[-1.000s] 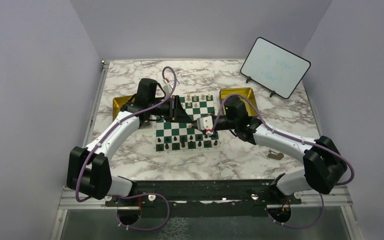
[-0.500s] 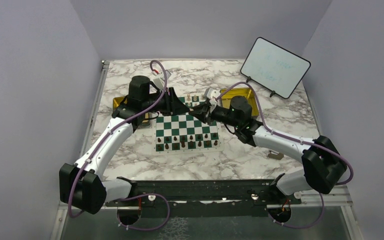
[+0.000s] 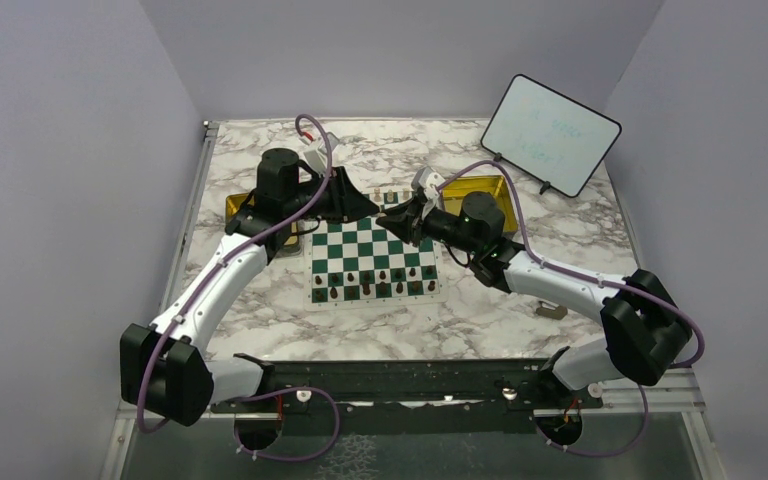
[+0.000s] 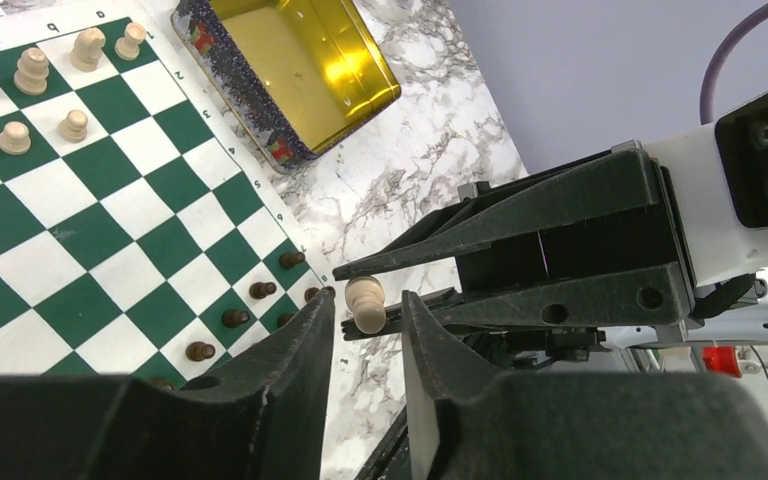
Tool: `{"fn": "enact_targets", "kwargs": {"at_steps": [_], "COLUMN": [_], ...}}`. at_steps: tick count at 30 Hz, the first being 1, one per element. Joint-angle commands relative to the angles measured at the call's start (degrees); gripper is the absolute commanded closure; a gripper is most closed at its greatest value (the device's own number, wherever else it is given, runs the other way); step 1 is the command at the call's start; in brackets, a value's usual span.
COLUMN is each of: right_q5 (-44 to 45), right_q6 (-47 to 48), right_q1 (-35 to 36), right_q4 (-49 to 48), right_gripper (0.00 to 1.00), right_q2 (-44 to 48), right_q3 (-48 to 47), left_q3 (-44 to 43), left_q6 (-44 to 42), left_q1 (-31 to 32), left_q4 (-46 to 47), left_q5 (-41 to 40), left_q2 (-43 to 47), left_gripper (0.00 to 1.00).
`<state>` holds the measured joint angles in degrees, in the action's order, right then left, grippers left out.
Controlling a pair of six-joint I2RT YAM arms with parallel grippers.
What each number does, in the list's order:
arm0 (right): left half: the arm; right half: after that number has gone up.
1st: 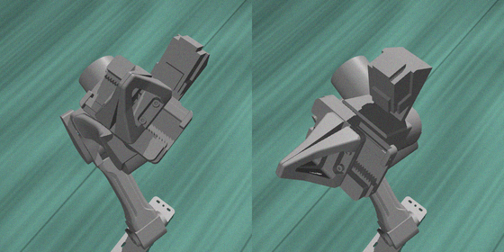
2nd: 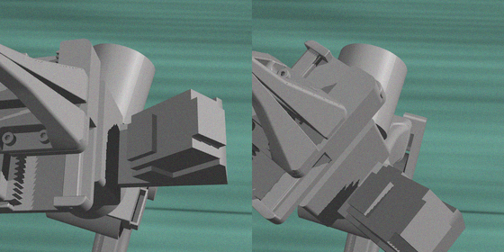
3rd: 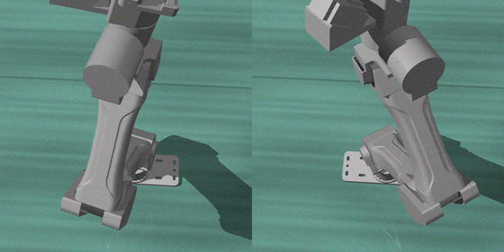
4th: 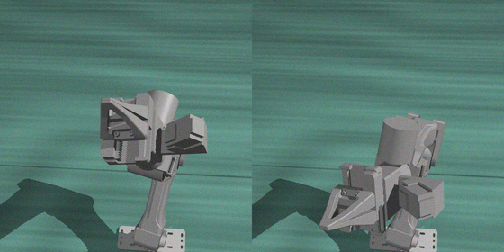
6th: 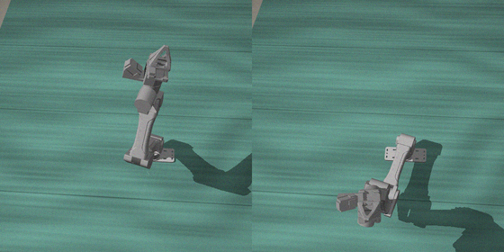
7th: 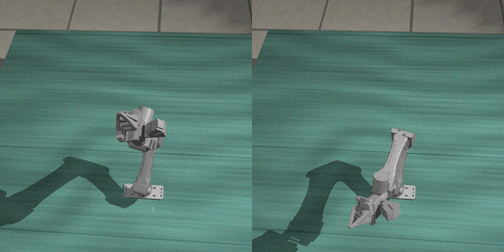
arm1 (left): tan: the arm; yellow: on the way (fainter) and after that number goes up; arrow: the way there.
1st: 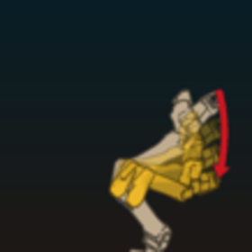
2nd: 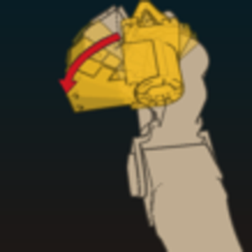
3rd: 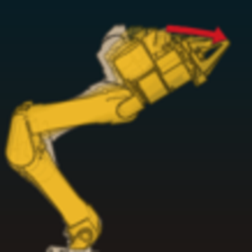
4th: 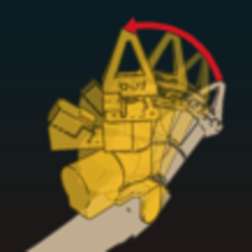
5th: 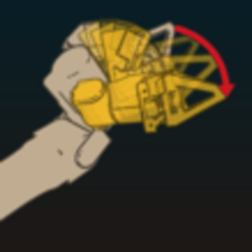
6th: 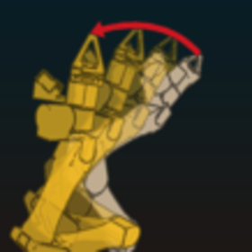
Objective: Set up the chess pieces on the board
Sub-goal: Place the chess piece on the chessboard.
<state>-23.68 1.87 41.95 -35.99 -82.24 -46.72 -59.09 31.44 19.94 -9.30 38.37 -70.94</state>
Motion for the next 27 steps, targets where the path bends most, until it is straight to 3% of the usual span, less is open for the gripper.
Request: {"fn": "enact_targets", "kwargs": {"at_steps": [1, 19, 24, 27], "right_q5": [1.92, 3.38, 3.26, 3.20], "right_q6": [-1.23, -3.64, -3.62, -3.70], "right_q1": [0.32, 0.32, 0.32, 0.32], "right_q4": [-1.93, -2.09, -1.76, -1.34], "right_gripper": [0.96, 0.95, 0.95, 0.87], "right_q2": [-0.69, -1.26, -1.42, -1.52], "right_q3": [-0.29, -0.29, -0.38, -0.15], "left_q3": [0.58, 1.45, 1.26, 1.09], "left_q6": [1.46, 1.88, 1.78, 1.55], "left_q1": [-0.03, 0.86, 1.15, 1.17], "left_q4": [2.88, 2.99, 3.24, 3.30], "left_q5": [0.46, 1.22, 1.09, 0.74], "left_q2": [-0.93, -2.59, -2.76, -2.78], "left_gripper": [0.71, 0.72, 0.81, 0.87]}}
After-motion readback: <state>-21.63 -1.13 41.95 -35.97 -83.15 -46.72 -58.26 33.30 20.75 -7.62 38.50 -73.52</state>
